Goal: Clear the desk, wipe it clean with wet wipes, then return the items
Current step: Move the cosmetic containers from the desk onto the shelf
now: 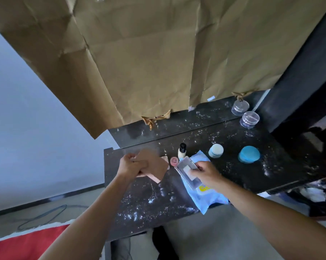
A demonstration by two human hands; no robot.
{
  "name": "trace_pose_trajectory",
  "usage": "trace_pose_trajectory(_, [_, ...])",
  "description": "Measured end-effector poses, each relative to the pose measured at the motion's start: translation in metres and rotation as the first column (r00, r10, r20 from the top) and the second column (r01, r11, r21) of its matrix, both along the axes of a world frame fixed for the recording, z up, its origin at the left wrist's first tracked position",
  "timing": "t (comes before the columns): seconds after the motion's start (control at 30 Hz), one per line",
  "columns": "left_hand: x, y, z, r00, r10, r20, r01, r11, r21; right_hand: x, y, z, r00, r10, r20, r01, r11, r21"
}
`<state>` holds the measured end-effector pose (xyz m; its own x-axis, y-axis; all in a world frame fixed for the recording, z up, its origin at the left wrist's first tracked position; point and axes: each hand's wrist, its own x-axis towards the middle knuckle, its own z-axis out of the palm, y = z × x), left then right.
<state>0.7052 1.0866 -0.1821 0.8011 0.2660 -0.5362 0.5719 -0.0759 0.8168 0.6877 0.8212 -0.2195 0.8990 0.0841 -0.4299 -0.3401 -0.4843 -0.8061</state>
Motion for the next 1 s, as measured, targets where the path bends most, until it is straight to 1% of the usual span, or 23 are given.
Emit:
trace_pose_trajectory(0.17, [-0.014,-0.101,0.024,0.992,-0.101,0.077,0.105,0.993,-0.051,-0.038,-0.101,0.028,0.983,-0.180,-0.038,0.183,0.973,0.139])
trace_pose_trajectory(0.23, [-0.018,-0.149,0.033,0.985,-0.137,0.108,0.147,0.985,-0.089,-0.054,-0.144,0.043,0.970,-0.243,-0.030,0.244,0.962,0.125])
trace_pose_trajectory(0.33, [-0.022,-0.220,0.050,0.972,-0.183,0.146,0.207,0.964,-0.168,-0.068,-0.209,0.063,0.939,-0.343,0.027,0.339,0.937,0.088])
trace_pose_trajectory(0.43, [-0.020,-0.287,0.073,0.960,-0.224,0.169,0.259,0.941,-0.220,-0.071,-0.267,0.085,0.879,-0.465,0.103,0.460,0.885,0.067])
trace_pose_trajectory(0.57, [-0.007,-0.360,0.106,0.926,-0.329,0.184,0.369,0.891,-0.265,-0.066,-0.334,0.116,0.794,-0.575,0.196,0.571,0.817,0.085])
trace_pose_trajectory(0.7, [0.022,-0.424,0.129,0.894,-0.402,0.197,0.445,0.841,-0.307,-0.046,-0.391,0.132,0.727,-0.637,0.256,0.638,0.765,0.089])
trace_pose_trajectory(0.77, [0.039,-0.456,0.139,0.879,-0.430,0.207,0.476,0.818,-0.321,-0.032,-0.417,0.139,0.706,-0.657,0.266,0.651,0.749,0.122])
trace_pose_trajectory(0.83, [0.057,-0.486,0.146,0.857,-0.456,0.241,0.512,0.805,-0.298,-0.017,-0.441,0.149,0.681,-0.678,0.277,0.667,0.730,0.149])
trace_pose_trajectory(1.0, [0.104,-0.550,0.167,0.790,-0.532,0.306,0.605,0.758,-0.243,0.026,-0.499,0.179,0.628,-0.696,0.349,0.703,0.700,0.130])
